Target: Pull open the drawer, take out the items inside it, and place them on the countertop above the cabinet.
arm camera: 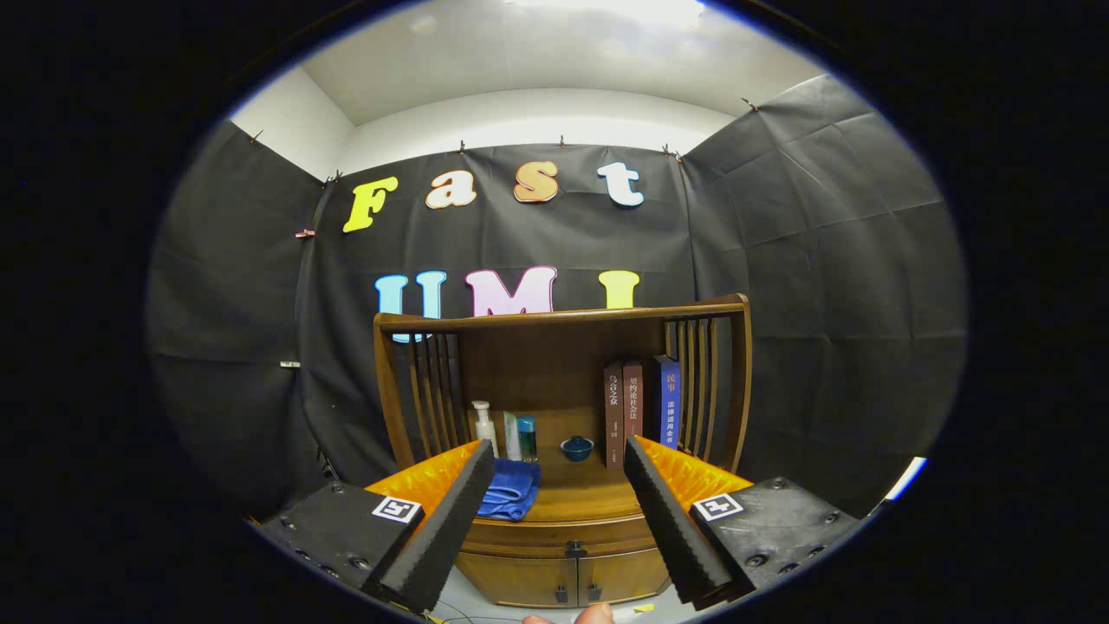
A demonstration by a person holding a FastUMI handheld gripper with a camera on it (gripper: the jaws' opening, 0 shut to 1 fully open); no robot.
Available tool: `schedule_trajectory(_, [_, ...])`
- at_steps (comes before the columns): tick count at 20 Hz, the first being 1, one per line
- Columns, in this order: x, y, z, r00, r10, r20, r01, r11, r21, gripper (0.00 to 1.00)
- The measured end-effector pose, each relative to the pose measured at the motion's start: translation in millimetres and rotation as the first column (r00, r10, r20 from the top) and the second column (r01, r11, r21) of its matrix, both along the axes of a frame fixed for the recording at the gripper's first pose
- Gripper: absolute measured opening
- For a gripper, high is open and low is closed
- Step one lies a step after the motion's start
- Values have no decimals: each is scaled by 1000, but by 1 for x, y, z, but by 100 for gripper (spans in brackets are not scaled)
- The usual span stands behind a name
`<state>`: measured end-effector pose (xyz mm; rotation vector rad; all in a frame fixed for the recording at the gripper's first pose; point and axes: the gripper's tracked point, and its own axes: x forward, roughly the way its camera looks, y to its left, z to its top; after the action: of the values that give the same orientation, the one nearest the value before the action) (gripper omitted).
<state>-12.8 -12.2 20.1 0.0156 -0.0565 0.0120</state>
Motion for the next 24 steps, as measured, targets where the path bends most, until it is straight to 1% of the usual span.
schedule_trajectory(2, [0,3,2,1000,17,9,-17,1000,3,99])
schedule_trajectory(6, [7,1,-5,1000,18,25,-18,1000,20,99])
schedule_trajectory(11, [19,4,-38,999,37,23,-38,999,32,99])
schedule_trajectory(14, [29,-3,-61,999,18,38,-19,1000,24,99])
schedule_trajectory(17, [43,-8,-103,1000,5,20,-5,1000,-16,99])
schedule_trajectory(21, [62,-11,-176,999,9,-34,-10,999,-42,99])
schedule_trajectory(24, [80,-19,-225,997,-11,-74,8,999,-39,100])
